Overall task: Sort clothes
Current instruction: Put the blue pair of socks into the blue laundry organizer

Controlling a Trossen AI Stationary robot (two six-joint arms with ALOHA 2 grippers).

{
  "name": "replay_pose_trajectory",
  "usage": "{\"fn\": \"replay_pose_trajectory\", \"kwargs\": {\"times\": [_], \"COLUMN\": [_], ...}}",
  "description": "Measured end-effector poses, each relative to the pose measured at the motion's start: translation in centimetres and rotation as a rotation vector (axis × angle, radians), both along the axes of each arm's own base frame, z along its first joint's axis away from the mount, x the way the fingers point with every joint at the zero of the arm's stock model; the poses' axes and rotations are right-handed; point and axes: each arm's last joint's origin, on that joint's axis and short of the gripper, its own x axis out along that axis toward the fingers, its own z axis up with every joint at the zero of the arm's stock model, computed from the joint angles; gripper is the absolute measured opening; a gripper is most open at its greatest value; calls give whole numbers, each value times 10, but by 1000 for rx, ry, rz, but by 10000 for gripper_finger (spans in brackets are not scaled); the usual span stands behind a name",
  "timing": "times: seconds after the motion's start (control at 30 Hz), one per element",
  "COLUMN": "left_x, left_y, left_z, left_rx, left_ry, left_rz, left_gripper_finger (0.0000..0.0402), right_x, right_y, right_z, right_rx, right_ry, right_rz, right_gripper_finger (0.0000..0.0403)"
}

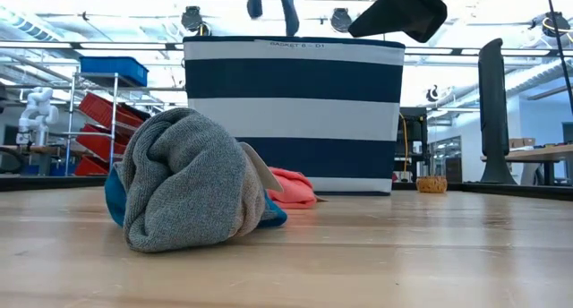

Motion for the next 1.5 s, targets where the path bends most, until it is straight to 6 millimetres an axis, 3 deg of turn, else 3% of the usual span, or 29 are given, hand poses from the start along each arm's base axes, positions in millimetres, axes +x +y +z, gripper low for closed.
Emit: {"fn": "replay_pose_trajectory", "kwargs": {"times": [0.3, 0.67, 0.83, 1.1, 1.37, 1.5], "left_x": [50, 97, 110, 122, 121, 117], "left_y": [68, 117, 126, 127, 125, 120], "left_z": [-45, -116, -146, -169, -175, -171], "left_rx": [-77, -149, -201, -241, -292, -303], "left_ry": [-61, -10, 57, 102, 155, 185], "left_rz": [-92, -99, -117, -167, -211, -203], "left_gripper_finger": [11, 11, 11, 11, 13, 46], "right_x": [0, 0, 2, 2, 2, 2], "right_y": [-1, -3, -7, -11, -10, -10], "right_z": [0, -2, -2, -3, -3, -3], "right_rx": [-4, -18, -21, -20, -20, -19], "right_ry": [2, 18, 26, 40, 39, 38], "right_rz": [0, -1, -15, -32, -32, -32], "right_gripper_finger": [233, 233, 233, 233, 233, 233]}}
